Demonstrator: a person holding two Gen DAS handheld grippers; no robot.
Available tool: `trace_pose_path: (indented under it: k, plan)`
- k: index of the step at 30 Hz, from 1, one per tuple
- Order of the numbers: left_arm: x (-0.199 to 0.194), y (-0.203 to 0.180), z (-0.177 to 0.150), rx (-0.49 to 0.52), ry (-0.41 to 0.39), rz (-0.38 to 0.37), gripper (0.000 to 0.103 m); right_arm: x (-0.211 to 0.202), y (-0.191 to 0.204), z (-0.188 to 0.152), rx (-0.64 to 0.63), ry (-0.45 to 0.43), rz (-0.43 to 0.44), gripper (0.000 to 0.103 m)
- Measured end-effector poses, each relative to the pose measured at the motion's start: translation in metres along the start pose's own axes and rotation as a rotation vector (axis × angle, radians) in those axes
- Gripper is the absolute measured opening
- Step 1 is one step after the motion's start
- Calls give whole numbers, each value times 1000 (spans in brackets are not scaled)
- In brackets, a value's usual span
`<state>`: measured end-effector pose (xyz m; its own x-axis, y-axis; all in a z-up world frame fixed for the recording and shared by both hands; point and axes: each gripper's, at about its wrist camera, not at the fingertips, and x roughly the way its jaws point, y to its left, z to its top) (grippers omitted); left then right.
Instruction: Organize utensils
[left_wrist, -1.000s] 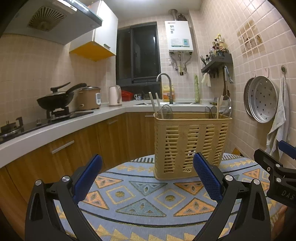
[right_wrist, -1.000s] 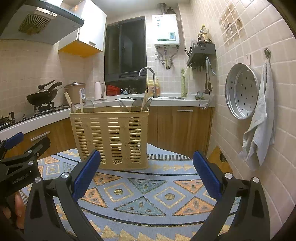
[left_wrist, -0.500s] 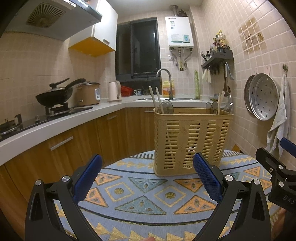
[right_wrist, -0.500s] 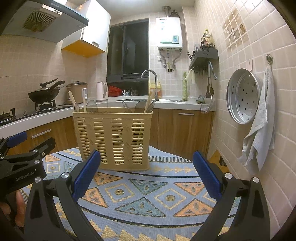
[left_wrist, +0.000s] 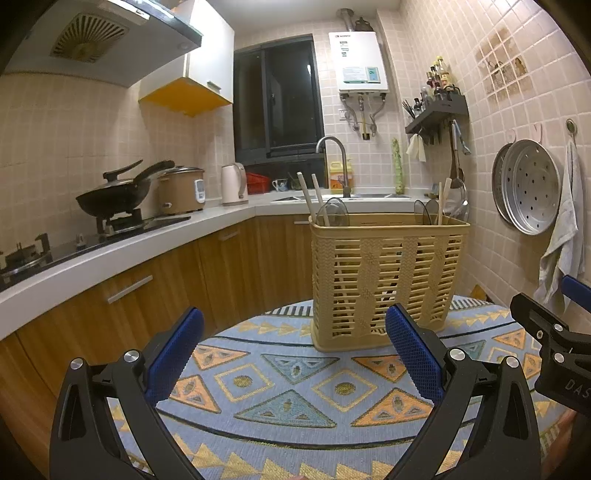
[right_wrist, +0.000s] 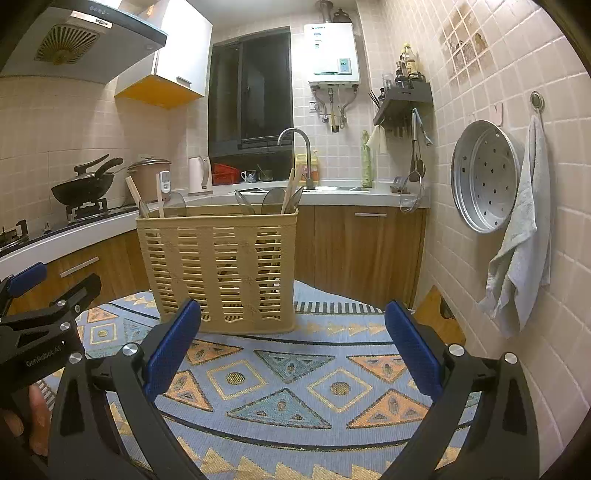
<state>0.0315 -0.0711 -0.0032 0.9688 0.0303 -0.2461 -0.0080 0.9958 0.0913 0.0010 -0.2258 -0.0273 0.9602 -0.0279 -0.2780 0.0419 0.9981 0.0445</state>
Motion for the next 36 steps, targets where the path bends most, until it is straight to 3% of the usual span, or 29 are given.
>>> trace_pose_path:
  k: [36]
  plan:
    - [1,-2,0,12,2,-7,95,5,-4,0,10,18,5,95]
